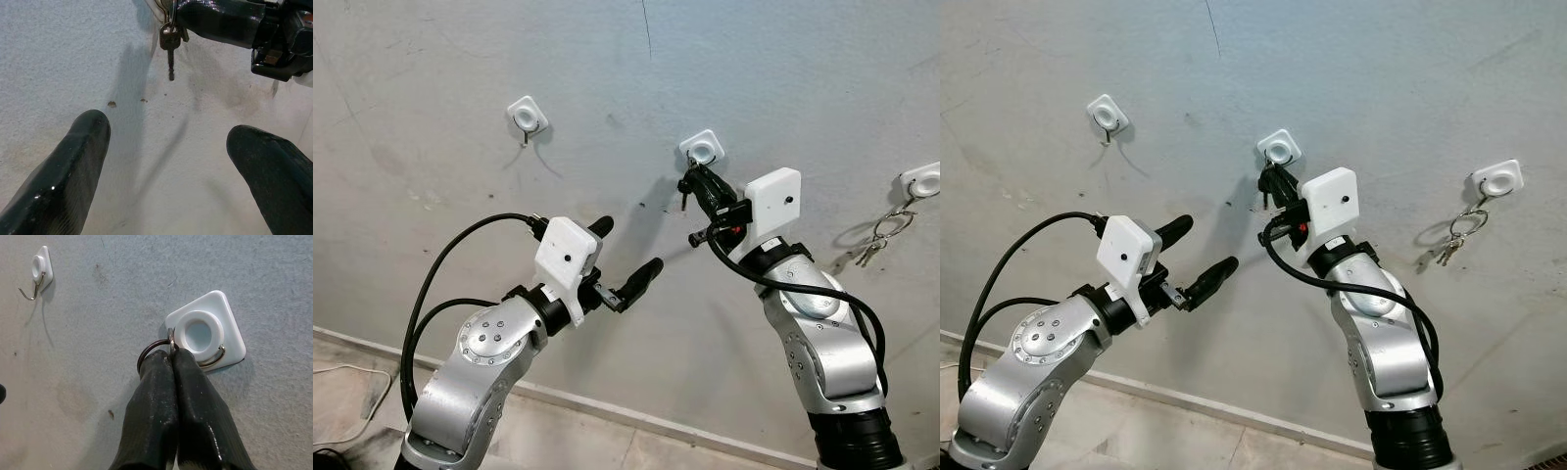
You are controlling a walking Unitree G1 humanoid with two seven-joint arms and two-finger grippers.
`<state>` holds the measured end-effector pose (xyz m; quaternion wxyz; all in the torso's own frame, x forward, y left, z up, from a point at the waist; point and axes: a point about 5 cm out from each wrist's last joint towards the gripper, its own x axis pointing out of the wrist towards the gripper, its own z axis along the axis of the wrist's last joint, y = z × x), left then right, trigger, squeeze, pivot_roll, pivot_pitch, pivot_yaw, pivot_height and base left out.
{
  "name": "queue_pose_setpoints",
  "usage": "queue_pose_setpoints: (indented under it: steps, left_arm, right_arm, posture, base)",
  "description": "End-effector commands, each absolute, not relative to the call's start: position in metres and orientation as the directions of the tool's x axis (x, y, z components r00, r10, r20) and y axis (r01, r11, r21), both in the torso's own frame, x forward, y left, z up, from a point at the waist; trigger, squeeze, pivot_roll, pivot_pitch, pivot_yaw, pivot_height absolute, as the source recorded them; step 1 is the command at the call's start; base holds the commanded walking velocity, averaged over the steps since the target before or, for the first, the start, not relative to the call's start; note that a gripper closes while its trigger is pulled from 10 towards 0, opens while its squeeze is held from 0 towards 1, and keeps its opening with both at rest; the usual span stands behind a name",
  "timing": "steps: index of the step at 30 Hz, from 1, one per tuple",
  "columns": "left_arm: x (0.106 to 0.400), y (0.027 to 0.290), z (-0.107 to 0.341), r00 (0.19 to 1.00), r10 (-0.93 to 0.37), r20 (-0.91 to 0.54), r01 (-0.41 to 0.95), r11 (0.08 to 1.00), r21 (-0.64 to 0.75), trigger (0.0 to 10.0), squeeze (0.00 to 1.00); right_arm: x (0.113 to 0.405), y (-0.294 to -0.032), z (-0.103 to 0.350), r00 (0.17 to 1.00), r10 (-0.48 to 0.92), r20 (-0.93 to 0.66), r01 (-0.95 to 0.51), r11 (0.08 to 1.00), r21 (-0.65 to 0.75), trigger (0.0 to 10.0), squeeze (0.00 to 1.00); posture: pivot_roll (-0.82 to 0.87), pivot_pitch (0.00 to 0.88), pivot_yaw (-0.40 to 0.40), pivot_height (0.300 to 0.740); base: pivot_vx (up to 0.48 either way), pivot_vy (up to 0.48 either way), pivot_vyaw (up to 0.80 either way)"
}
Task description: Hang keys on a hook
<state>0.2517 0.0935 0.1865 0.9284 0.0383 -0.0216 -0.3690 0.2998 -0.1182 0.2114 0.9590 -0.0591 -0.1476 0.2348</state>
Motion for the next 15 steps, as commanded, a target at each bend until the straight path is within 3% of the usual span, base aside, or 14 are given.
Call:
queue_pose_setpoints:
  steps: [1,15]
  left_arm:
    - [0.252,0.093,0.188,0.724,-0.689,0.016,0.685,0.722,0.097,10.0,0.00]
    - [0.251,0.093,0.187,0.721,-0.693,0.014,0.689,0.719,0.097,10.0,0.00]
  right_arm:
    - [0.302,-0.124,0.213,0.860,0.440,0.260,-0.400,0.896,-0.193,10.0,0.00]
    - [0.297,-0.135,0.200,0.889,0.406,0.213,-0.371,0.910,-0.188,10.0,0.00]
  posture:
    - [0.23,0.000,-0.043,0.740]
    - [0.22,0.000,-0.040,0.740]
  base:
    - [0.000,0.000,0.00]
    - [0.000,0.000,0.00]
